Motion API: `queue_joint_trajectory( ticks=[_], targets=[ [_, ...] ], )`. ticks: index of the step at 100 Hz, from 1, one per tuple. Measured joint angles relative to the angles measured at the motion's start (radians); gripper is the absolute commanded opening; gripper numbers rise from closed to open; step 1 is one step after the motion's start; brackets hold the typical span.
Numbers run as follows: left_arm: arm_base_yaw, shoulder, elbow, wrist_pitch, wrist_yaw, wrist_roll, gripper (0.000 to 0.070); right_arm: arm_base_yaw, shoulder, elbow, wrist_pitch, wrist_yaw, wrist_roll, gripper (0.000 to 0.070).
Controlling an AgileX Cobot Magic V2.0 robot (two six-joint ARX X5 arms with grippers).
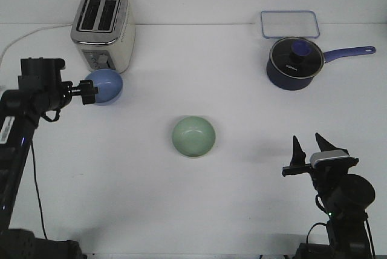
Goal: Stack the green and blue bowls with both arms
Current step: 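Grasp the blue bowl rim with the left gripper and lift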
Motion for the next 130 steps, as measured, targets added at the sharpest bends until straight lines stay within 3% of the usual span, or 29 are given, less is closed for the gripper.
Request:
queue_joint_trajectory(
  ticks=[22, 83, 110, 118, 130],
  targets=[
    [0.039, 0.222, 0.167, -0.024, 0.015, 0.021, 0.0503, 0.000, 0.000, 0.000, 0.000, 0.000, 0.000, 0.0398],
    [0.089, 0.446, 0.170, 0.139, 0.051, 0.040, 0.0502, 0.000, 0.000, 0.000, 0.000, 0.000, 0.000, 0.0398],
    [0.090, 0.515, 0.171, 0.143, 0.052, 0.040, 0.0500, 0.000, 0.000, 0.000, 0.000, 0.000, 0.000, 0.0398],
    [0.090, 0.521, 0.171, 0.144, 0.053, 0.040, 0.0472, 0.000, 0.000, 0.000, 0.000, 0.000, 0.000, 0.0398],
    [0.090, 0.521, 0.171, 0.145, 0.052, 0.040, 0.0323, 0.000, 0.000, 0.000, 0.000, 0.000, 0.000, 0.0398]
  ],
)
